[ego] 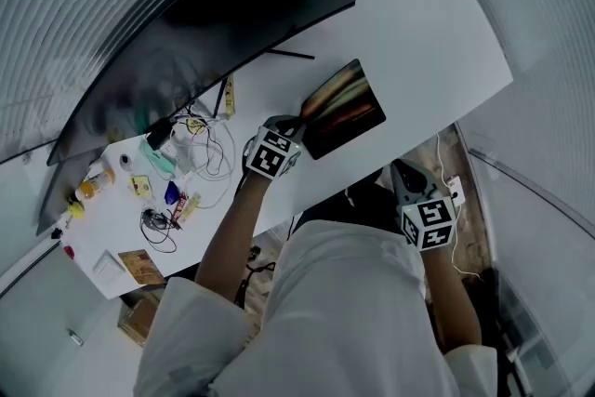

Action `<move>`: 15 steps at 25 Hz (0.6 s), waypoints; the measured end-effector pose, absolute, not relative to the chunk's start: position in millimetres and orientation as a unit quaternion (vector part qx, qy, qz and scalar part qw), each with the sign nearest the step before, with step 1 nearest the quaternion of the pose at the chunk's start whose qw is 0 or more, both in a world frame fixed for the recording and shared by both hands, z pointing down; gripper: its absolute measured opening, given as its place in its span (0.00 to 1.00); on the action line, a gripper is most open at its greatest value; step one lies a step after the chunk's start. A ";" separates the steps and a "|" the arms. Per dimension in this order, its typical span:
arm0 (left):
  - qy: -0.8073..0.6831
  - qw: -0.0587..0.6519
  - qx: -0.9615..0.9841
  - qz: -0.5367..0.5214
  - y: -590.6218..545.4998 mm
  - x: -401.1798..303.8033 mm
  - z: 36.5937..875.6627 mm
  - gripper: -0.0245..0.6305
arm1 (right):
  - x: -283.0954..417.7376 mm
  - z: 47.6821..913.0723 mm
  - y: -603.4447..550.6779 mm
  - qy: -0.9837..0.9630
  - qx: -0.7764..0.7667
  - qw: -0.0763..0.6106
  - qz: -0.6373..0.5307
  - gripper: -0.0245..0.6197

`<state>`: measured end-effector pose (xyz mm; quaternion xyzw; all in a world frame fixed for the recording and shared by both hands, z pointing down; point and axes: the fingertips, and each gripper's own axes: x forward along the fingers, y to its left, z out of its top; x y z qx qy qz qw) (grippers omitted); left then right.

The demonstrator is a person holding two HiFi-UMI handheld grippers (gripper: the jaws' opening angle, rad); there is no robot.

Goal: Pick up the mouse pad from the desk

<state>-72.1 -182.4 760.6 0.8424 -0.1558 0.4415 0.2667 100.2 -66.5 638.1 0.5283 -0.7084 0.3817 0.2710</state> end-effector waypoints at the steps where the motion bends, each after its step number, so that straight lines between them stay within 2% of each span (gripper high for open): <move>1: -0.151 0.268 0.847 0.434 -179.6 -69.8 753.5 0.10 | 100.7 635.2 -67.7 -0.711 0.528 0.271 0.376 0.09; 8: -0.135 0.271 0.873 0.383 -153.6 -51.9 693.1 0.09 | 112.3 613.7 -75.7 -0.731 0.527 0.265 0.343 0.09; 15: -0.190 0.245 0.887 0.342 -144.5 -44.8 632.0 0.09 | 130.4 591.4 -90.3 -0.764 0.504 0.250 0.315 0.09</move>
